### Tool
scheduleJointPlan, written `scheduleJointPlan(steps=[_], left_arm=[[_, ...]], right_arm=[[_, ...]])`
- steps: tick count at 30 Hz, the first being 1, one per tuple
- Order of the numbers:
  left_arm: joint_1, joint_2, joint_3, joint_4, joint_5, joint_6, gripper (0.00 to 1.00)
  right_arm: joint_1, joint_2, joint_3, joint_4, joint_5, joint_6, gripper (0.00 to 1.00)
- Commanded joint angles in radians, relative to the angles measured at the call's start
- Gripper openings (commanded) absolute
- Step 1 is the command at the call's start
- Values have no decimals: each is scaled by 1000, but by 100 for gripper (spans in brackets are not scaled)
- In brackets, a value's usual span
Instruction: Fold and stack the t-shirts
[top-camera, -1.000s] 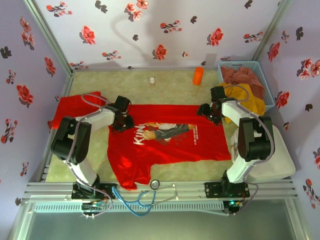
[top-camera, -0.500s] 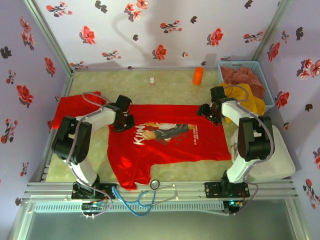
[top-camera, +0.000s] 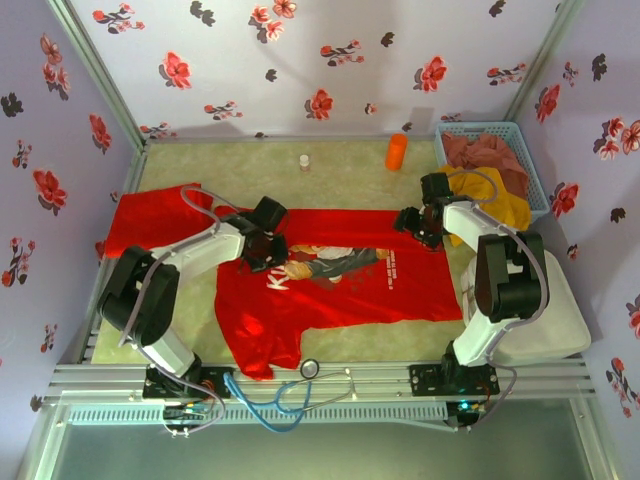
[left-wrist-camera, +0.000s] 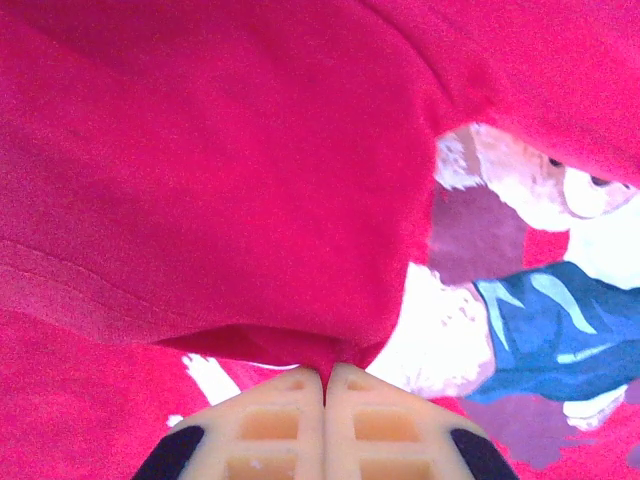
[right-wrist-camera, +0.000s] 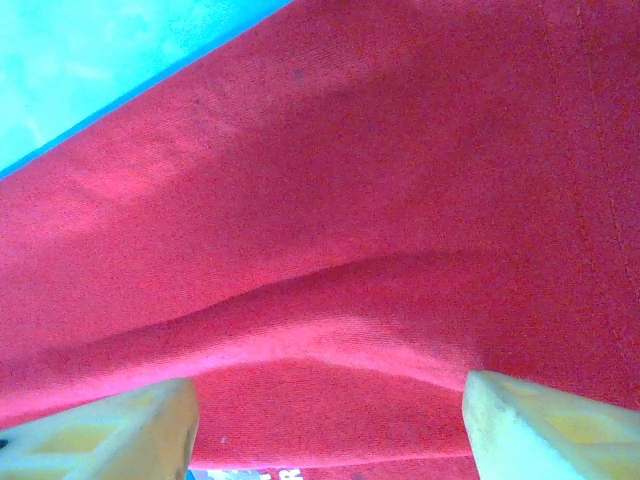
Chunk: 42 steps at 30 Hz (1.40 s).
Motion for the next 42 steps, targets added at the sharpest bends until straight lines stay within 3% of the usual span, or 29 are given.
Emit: scheduleJointPlan(steps=[1,5,11,15,21,26,31,42], left_arm=[[-42,-9,54,-71,-41,-69,0],[-83,-3,57,-74,-48,-108,1],[-100,48,80,-142,-49,-62,28],[-82,-2,122,-218,-49,34,42],[42,-102,81,-287,-60,228,42],[156,-132,-18,-233,-94,347,41],[200,-154,-60,-207,-170,379,45],[298,-114,-111,-125,-173,442,45]], right_arm=[[-4,10,-9,7,-4,-4,70],[-4,11,-9,8,-5,-4,71],[-4,18,-4,10,-11,-3,70],[-4,22,-4,14,-19,-5,71],[-4,22,-5,19,-22,-7,70],[-6,22,-4,18,-23,-10,71],[-5,17,-3,10,-18,-16,71],[-5,15,-2,10,-21,-16,72]])
